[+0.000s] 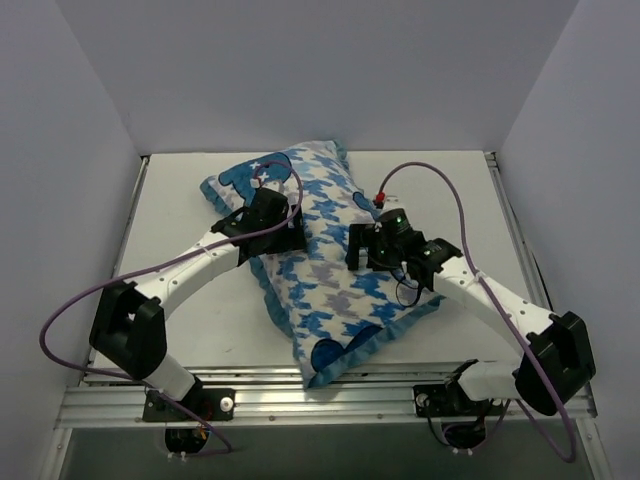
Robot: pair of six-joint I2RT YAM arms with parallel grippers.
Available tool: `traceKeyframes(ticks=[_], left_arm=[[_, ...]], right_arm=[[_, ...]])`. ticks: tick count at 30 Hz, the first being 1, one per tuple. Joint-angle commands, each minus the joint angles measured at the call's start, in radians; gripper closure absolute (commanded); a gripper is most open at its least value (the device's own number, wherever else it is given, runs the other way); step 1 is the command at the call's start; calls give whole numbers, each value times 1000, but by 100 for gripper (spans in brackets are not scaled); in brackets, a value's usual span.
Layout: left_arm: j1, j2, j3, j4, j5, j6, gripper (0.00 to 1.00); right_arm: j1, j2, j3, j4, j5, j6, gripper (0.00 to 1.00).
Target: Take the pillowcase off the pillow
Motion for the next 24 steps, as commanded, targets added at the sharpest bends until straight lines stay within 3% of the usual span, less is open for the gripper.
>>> traceKeyframes(ticks=[1, 6, 9, 12, 20, 24], left_arm=[[38, 21, 28, 26, 1, -1, 6], [67, -41, 25, 26, -9, 28, 6], [76, -78, 54, -25, -19, 52, 6], [74, -133, 79, -68, -18, 63, 6], [-2, -219, 109, -94, 11, 100, 6], [-22, -183, 67, -79, 22, 89, 6]], right_arm=[[167, -55, -54, 61, -149, 90, 4], [296, -98, -111, 201, -175, 245, 4], [339, -94, -87, 206, -189, 222, 5], [316, -146, -44, 137, -96, 192, 3], [11, -285, -27, 74, -152, 136, 0], [-156, -287, -97, 148, -261, 158, 0]])
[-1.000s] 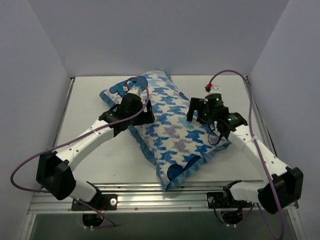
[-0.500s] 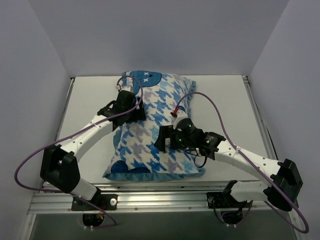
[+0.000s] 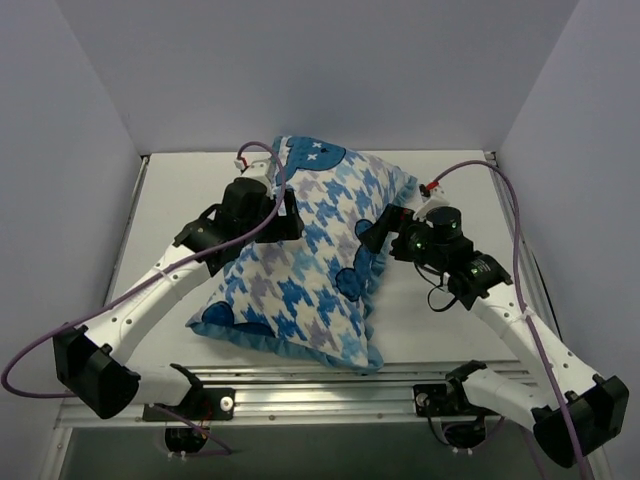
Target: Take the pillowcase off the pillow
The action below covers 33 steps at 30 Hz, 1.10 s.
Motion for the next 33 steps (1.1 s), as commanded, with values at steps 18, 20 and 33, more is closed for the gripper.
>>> traceKeyframes(ticks=[18, 20, 33], left_arm=[[6, 188, -407, 232, 10, -155, 6], [8, 209, -419, 244, 14, -159, 6], [-16, 223, -433, 265, 30, -161, 6]], right_arm=[[-231, 304, -418, 807, -469, 123, 0], [-230, 341, -420, 846, -481, 107, 0], [-124, 419, -374, 1021, -593, 91, 79]])
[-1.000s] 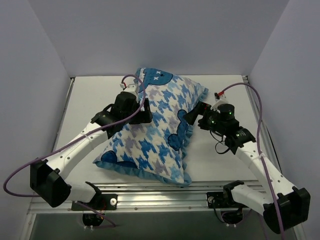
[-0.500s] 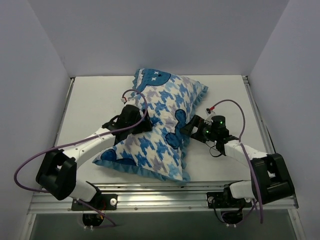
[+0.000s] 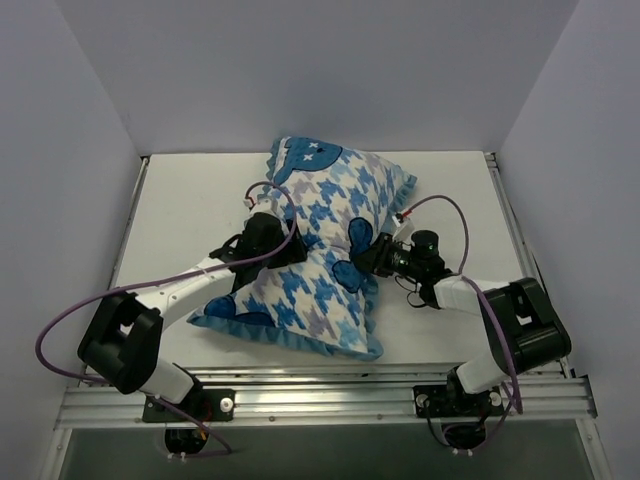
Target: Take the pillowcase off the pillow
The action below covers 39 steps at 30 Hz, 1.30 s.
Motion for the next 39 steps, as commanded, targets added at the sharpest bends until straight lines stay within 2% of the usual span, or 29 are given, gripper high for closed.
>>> traceKeyframes(ticks=[1, 2, 3, 4, 7, 8, 13, 17, 22, 26, 30, 33, 34, 36, 37, 39], left_arm=[[-25, 54, -52, -173, 36, -1, 6], [-30, 45, -32, -176, 34, 5, 6], [-41, 40, -20, -187, 36, 8, 6], [-48, 37, -3, -192, 34, 11, 6], [-80, 39, 77, -216, 13, 11, 6], [-90, 48, 98, -216, 13, 7, 6], [-191, 102, 321, -212, 13, -6, 6], [-255, 148, 419, -193, -28, -33, 6], [-255, 65, 259, -123, -96, -144, 6], [-245, -139, 0, -138, -167, -242, 6], [-231, -346, -139, -256, -196, -285, 6], [-232, -512, -183, -375, -202, -288, 6], [-231, -583, -187, -400, -197, -284, 6], [-229, -637, -188, -463, -190, -268, 6], [-228, -670, -185, -480, -190, -256, 6], [-225, -685, -165, -538, -199, -247, 6]], right_arm=[[47, -105, 75, -12, -58, -56, 87], [47, -169, 101, -142, -41, -86, 100], [47, -203, 129, -210, 8, -156, 100], [47, -236, 196, -352, 39, -189, 100], [44, -346, 313, -526, 131, -296, 100], [46, -372, 405, -630, 154, -321, 100], [59, -352, 692, -924, 246, -435, 100], [101, -280, 836, -1018, 304, -481, 100], [192, -222, 798, -1016, 318, -490, 100], [305, -169, 696, -967, 376, -472, 100], [409, -130, 639, -922, 433, -435, 100], [495, -105, 684, -950, 505, -432, 89], [513, -100, 704, -976, 521, -432, 74], [561, -105, 760, -1002, 548, -429, 56], [572, -119, 775, -1023, 579, -421, 41], [601, -154, 810, -1060, 620, -412, 27]])
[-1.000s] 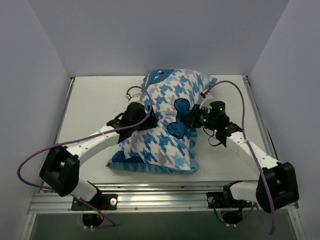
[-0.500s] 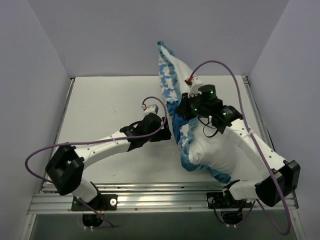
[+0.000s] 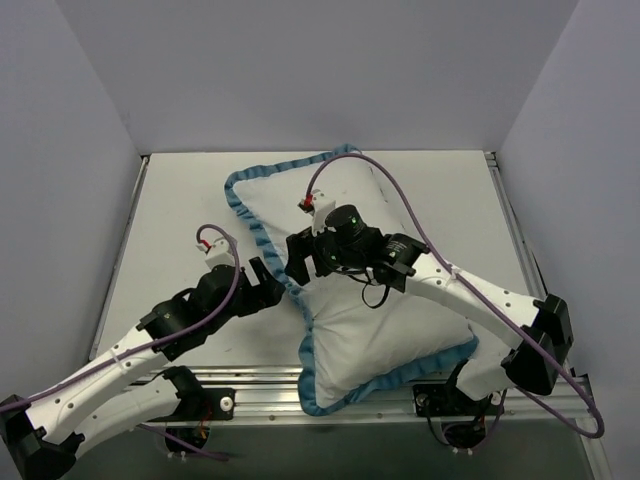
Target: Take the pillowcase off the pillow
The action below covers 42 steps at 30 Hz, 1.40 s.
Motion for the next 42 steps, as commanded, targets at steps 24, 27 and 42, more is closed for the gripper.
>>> traceKeyframes(ticks=[24, 27, 42], left_arm=[[348, 873, 777, 73, 314, 345, 6], [348, 956, 762, 109, 363, 308, 4], [330, 460, 94, 192, 285, 164, 98]], right_arm=[[-77, -544, -257, -465, 508, 373, 5], [-142, -537, -301, -404, 428, 337, 5], [-373, -131, -299, -2, 221, 192, 11]])
